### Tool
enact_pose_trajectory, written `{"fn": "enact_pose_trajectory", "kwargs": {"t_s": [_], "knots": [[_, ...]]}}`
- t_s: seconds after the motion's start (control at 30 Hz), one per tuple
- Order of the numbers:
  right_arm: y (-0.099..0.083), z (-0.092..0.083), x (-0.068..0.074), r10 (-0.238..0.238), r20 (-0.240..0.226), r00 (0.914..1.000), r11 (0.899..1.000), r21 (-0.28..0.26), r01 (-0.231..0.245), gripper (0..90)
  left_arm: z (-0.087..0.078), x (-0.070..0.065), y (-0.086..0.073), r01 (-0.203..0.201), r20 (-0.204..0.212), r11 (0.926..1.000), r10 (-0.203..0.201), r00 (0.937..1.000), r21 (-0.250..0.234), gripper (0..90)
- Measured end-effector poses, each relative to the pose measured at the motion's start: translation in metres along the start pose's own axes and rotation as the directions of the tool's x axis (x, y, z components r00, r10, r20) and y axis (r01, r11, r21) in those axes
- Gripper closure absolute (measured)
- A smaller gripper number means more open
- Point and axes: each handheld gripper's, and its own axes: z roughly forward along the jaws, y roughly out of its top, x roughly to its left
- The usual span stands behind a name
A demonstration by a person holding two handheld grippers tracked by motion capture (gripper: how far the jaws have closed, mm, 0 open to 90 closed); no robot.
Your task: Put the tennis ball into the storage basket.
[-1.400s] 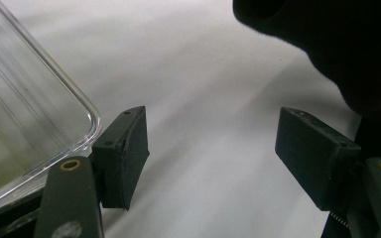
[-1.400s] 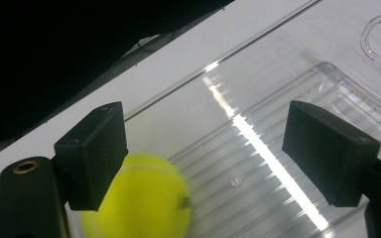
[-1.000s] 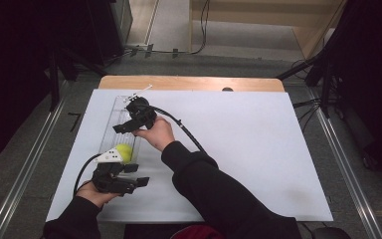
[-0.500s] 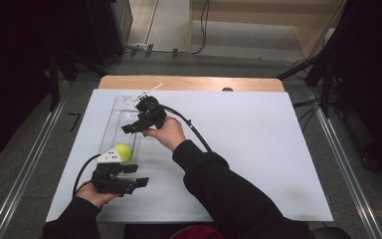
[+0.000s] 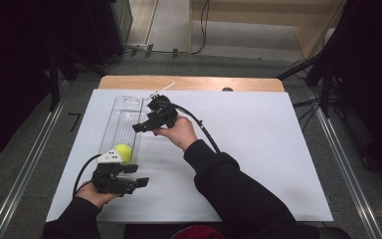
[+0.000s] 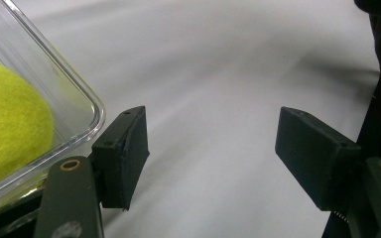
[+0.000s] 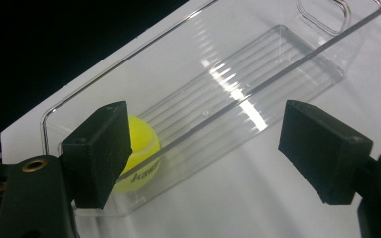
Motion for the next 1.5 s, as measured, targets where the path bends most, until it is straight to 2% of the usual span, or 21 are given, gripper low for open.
{"fn": "enact_pose_trajectory", "kwargs": {"t_s": [0.57, 1.03, 1.23, 1.5], "knots": [[-0.015, -0.025, -0.007, 0.003, 0.009, 1.0, 1.0, 0.02, -0.003, 18.4, 0.0, 0.001, 0.0, 0.002, -0.004, 1.0, -0.002, 1.0, 0.0, 29.6], [-0.03, -0.046, -0.014, 0.006, 0.009, 0.9999, 1.0, 0.015, -0.007, 18.4, 0.001, 0.001, -0.001, 0.004, -0.005, 1.0, -0.004, 1.0, -0.003, 29.6], [-0.037, -0.053, -0.016, 0.007, 0.014, 0.9999, 1.0, 0.03, -0.008, 18.4, 0.0, 0.0, -0.001, 0.004, -0.008, 1.0, -0.004, 1.0, 0.002, 29.6], [-0.048, -0.063, -0.021, 0.013, 0.016, 0.9998, 1.0, 0.023, -0.013, 18.4, 0.001, 0.001, -0.001, 0.004, -0.007, 1.0, -0.004, 1.0, 0.003, 29.6]]}}
